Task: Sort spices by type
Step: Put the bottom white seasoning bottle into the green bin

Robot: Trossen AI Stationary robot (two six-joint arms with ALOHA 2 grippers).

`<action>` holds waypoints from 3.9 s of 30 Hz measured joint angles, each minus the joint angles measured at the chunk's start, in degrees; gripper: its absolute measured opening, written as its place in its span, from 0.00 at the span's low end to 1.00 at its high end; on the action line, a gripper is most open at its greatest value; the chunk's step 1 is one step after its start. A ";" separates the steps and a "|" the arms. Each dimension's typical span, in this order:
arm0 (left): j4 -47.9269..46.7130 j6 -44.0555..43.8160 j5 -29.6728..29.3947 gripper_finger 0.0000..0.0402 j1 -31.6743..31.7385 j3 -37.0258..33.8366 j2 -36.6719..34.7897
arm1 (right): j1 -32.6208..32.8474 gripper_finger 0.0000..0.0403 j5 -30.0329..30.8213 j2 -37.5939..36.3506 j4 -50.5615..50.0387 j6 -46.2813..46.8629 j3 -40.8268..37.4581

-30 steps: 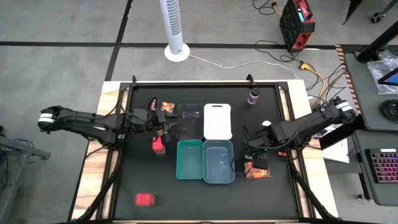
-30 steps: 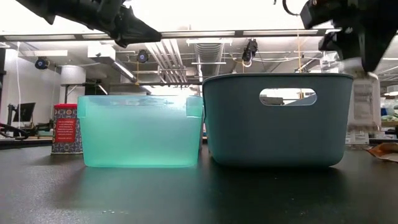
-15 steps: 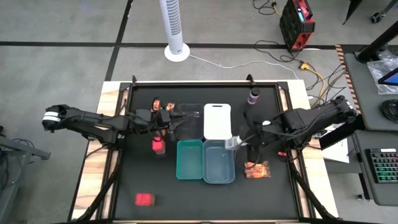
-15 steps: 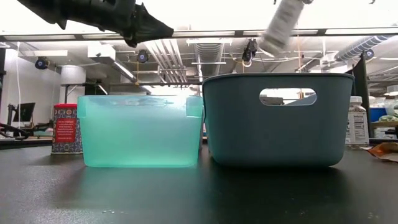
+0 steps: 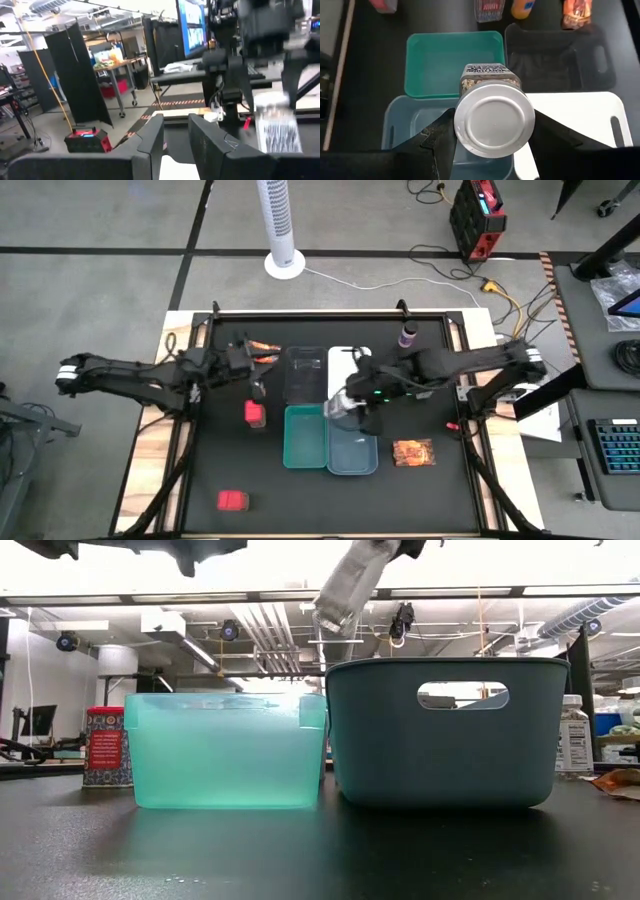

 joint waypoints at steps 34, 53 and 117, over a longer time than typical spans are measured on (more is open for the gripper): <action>-29.64 -8.16 0.17 0.19 -0.06 12.02 -8.57 | -0.95 0.49 -6.67 37.28 -17.13 -6.18 35.06; -34.57 -7.51 0.17 0.19 0.00 14.71 -8.95 | -0.95 0.49 -6.70 40.29 -16.73 -5.72 35.04; -33.44 -9.33 -4.56 0.19 -8.19 8.83 -8.50 | -0.07 0.40 -4.45 28.76 -23.06 -5.29 30.20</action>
